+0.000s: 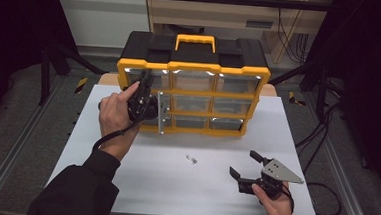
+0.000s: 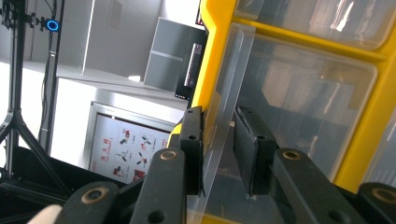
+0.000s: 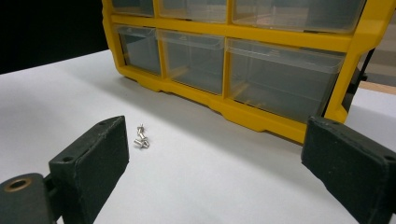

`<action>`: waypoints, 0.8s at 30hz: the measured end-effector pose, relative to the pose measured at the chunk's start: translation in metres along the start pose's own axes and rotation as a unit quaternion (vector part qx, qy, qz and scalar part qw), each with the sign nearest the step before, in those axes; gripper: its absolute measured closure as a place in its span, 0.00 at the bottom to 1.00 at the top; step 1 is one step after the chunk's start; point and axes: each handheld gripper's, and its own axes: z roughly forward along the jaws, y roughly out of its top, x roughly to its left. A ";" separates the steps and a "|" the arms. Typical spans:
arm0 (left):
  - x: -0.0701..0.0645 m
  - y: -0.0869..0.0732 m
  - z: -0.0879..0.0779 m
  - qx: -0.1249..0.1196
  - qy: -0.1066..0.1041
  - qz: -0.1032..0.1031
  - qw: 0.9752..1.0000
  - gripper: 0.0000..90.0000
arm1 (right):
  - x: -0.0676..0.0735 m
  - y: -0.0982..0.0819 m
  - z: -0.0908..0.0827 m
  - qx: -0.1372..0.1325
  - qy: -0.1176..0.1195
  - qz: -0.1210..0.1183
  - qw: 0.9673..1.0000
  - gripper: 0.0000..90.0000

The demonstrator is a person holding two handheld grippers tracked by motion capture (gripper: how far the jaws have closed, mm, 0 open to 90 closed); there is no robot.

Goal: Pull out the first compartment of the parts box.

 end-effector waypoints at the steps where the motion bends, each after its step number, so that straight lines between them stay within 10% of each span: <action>1: 0.000 0.000 0.000 0.000 0.001 0.000 1.000 0.81 | 0.000 0.000 0.000 0.000 0.000 0.000 1.000 0.09; 24: -0.002 0.000 0.001 -0.004 0.011 0.007 1.000 0.83 | 0.000 -0.001 0.001 0.001 0.002 0.000 1.000 0.09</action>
